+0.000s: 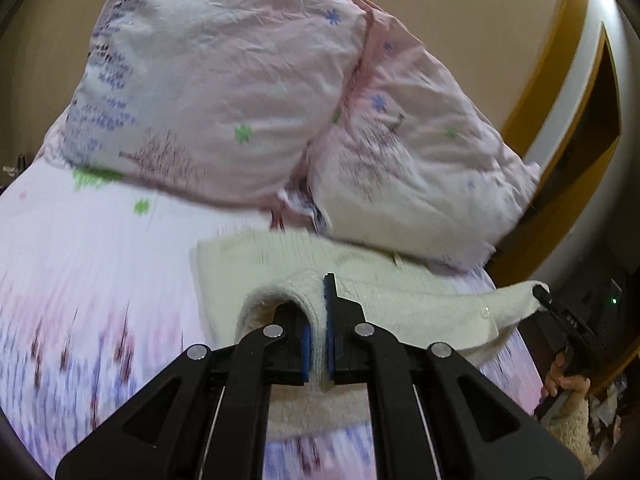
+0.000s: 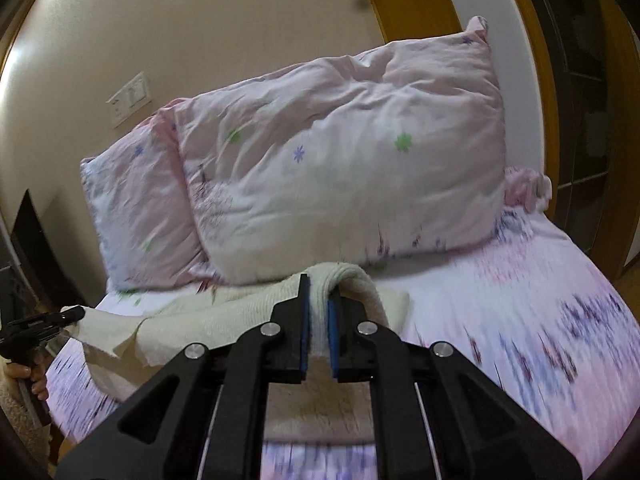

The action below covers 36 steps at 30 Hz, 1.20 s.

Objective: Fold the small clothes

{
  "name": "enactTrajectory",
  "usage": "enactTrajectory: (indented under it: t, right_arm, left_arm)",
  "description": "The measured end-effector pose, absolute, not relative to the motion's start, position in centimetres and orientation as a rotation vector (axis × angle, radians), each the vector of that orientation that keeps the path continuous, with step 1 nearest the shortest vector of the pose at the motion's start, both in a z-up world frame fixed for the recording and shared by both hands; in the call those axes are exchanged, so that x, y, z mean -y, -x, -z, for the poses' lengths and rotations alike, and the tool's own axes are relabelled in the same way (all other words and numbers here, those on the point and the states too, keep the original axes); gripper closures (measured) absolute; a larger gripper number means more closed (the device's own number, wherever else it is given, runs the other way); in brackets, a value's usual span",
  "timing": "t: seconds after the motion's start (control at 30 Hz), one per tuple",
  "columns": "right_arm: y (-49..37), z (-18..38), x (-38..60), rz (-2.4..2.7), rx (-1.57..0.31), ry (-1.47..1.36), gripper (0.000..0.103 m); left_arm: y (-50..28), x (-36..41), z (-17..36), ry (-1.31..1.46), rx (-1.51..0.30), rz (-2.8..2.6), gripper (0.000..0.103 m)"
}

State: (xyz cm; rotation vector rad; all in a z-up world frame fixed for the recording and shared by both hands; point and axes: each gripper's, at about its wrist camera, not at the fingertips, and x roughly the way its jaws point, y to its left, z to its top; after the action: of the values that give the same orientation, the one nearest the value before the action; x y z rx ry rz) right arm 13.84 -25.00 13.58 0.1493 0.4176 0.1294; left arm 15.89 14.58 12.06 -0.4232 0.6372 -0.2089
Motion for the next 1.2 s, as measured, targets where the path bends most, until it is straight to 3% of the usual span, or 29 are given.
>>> enactTrajectory:
  t: [0.47, 0.57, 0.63, 0.73, 0.77, 0.8, 0.87, 1.0, 1.2]
  right_arm:
    - [-29.2, -4.0, 27.0, 0.011, -0.746, -0.349, 0.095]
    - [-30.5, -3.1, 27.3, 0.017, -0.792, -0.387, 0.088]
    - [-30.8, -3.0, 27.5, 0.006, -0.802, -0.417, 0.074]
    - [-30.0, -4.0, 28.1, 0.001, -0.759, -0.43, 0.052]
    - [-29.3, -4.6, 28.3, 0.01, -0.733, -0.418, 0.048]
    - [-28.7, -5.0, 28.5, 0.011, -0.718, -0.409, 0.048]
    - [-27.0, -5.4, 29.2, 0.007, -0.703, -0.395, 0.048]
    - [-24.6, -4.8, 30.0, -0.003, -0.725, -0.374, 0.061]
    - [-22.4, -2.6, 30.3, -0.016, -0.792, -0.344, 0.064]
  left_arm:
    - [-27.5, -17.4, -2.0, 0.721, -0.794, 0.177, 0.098]
    - [-28.4, -17.3, -1.4, 0.74, -0.819, 0.18, 0.098]
    - [-28.8, -17.2, -1.5, 0.746, -0.826, 0.178, 0.096]
    - [-28.6, -17.2, -2.2, 0.77, -0.805, 0.202, 0.077]
    - [-28.3, -17.4, -2.6, 0.77, -0.786, 0.201, 0.058]
    - [-27.9, -17.5, -3.0, 0.769, -0.771, 0.195, 0.047]
    - [-26.6, -17.9, -3.9, 0.749, -0.741, 0.183, 0.046]
    - [-24.1, -18.3, -4.8, 0.669, -0.74, 0.142, 0.047]
    - [-21.2, -17.9, -4.2, 0.525, -0.785, 0.062, 0.049]
